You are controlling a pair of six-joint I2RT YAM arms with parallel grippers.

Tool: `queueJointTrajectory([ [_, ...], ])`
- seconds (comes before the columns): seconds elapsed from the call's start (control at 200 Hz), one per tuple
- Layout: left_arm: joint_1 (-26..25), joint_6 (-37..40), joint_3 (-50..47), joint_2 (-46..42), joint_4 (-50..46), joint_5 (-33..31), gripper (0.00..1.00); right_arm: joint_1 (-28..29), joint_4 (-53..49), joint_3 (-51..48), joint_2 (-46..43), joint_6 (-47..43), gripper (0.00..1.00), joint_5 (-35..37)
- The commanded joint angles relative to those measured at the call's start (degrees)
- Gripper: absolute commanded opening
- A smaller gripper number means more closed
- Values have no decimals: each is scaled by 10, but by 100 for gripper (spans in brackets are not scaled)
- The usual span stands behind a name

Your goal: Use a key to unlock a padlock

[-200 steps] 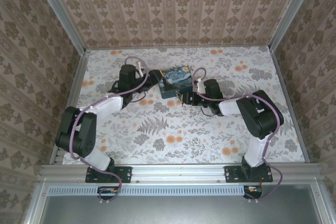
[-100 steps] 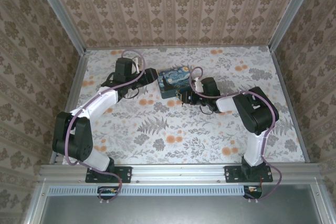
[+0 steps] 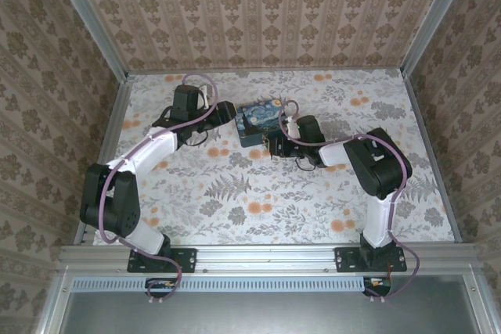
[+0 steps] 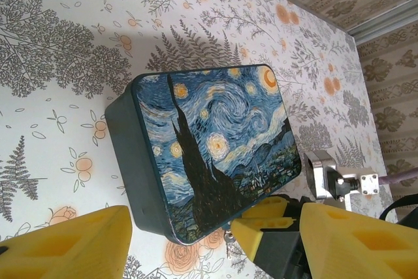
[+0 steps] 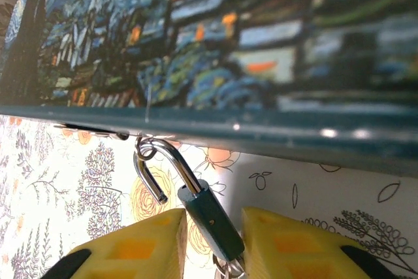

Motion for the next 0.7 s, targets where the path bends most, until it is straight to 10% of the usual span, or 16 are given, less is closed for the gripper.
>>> queueJointTrajectory([
  [0.0, 6, 14, 15, 10, -3, 2, 70, 4, -11, 19, 9, -8, 25, -9],
  [0.305, 7, 36, 30, 19, -25, -8, 70, 5, -40, 19, -13, -3, 0, 13],
  [0.695, -72, 189, 175, 97, -216, -174, 72, 9, -137, 25, -48, 70, 0, 115],
])
